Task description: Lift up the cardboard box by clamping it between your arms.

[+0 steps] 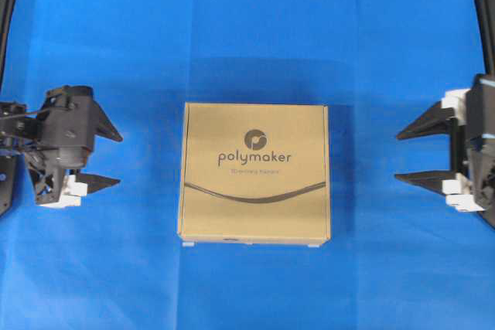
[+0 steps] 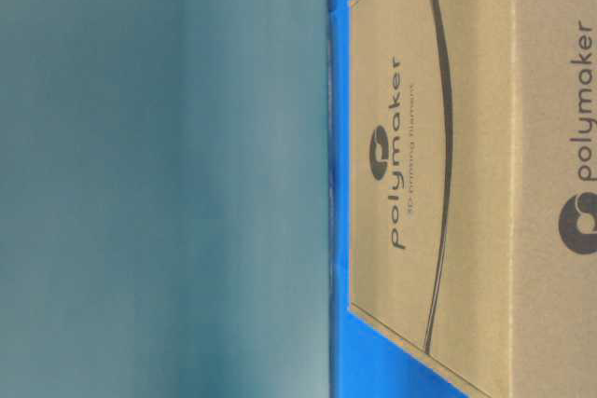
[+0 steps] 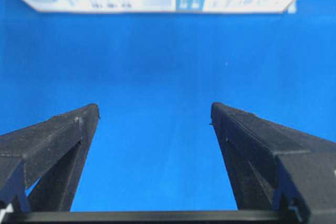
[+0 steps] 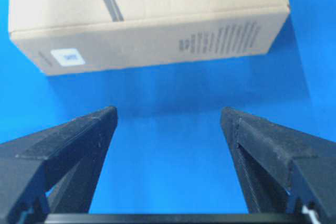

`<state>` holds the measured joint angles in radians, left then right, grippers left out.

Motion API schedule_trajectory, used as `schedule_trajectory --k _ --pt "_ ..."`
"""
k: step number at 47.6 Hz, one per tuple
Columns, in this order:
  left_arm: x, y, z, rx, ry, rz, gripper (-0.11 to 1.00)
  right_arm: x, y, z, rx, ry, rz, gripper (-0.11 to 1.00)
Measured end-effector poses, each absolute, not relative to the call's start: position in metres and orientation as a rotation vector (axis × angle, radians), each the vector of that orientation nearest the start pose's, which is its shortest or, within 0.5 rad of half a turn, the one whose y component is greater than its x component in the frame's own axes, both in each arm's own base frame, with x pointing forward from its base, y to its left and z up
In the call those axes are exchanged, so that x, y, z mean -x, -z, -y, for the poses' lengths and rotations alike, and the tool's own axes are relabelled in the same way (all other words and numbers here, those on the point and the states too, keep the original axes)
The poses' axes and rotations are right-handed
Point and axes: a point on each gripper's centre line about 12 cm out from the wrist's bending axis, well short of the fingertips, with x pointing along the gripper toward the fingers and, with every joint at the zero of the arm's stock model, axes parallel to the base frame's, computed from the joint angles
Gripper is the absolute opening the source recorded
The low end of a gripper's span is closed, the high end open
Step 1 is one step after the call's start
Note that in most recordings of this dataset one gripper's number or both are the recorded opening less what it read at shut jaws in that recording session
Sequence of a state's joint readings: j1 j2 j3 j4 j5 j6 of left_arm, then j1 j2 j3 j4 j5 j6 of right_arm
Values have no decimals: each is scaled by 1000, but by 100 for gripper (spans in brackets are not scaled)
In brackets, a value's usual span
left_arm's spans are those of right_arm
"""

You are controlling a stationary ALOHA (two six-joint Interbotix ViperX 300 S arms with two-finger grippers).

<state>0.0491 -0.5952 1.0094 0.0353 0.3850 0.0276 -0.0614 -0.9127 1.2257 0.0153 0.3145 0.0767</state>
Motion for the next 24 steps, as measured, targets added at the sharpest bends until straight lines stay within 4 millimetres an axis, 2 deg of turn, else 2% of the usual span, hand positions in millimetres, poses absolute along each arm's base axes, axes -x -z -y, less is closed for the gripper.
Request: schedule_trajectory --k 10,24 --pt "-240 -212 -13 -45 -36 -705 84 -164 -199 10 -131 89 -574 99" --pt "-243 -221 -12 -47 -35 -603 84 -159 -208 9 -156 88 -512 98"
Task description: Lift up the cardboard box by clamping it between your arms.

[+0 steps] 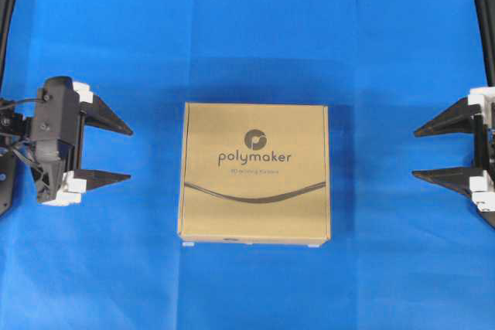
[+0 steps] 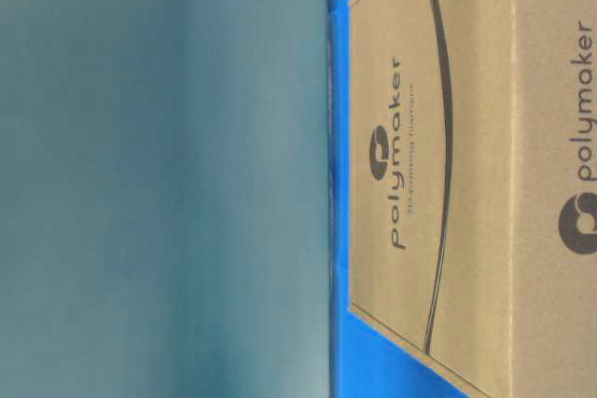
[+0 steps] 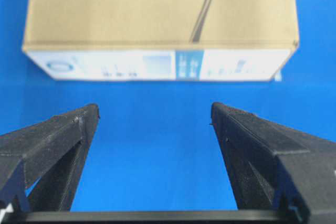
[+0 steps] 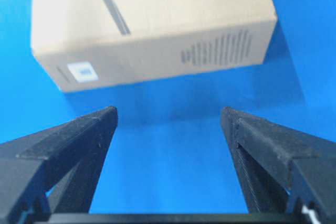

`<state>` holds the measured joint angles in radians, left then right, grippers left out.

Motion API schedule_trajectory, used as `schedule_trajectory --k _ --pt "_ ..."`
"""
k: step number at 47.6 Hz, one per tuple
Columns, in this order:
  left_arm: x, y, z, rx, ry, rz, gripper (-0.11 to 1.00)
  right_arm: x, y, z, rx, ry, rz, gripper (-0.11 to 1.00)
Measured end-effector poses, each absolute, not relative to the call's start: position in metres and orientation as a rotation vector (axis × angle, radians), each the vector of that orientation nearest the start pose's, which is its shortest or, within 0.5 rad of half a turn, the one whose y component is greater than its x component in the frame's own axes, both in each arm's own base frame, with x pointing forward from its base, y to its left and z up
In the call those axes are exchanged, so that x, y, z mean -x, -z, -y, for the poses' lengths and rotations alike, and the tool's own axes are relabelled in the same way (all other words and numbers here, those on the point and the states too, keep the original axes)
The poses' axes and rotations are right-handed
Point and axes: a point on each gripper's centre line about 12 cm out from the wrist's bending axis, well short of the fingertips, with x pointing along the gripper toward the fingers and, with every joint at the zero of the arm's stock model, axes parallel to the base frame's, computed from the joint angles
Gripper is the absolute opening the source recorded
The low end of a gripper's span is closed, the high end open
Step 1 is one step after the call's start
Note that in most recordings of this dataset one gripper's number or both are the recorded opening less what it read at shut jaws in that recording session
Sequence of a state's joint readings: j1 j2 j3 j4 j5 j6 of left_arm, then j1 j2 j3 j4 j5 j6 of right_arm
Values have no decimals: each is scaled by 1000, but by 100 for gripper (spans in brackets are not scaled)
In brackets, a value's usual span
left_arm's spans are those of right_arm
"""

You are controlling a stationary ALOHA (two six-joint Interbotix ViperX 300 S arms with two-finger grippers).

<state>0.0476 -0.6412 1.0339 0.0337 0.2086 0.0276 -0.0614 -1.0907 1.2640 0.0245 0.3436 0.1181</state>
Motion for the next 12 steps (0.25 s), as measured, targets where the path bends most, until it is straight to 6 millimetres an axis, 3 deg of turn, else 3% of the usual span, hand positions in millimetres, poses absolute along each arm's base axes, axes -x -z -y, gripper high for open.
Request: schedule_trajectory --k 12 --pt "-234 -224 -10 -50 -27 -572 84 -151 -204 8 -233 109 -518 98"
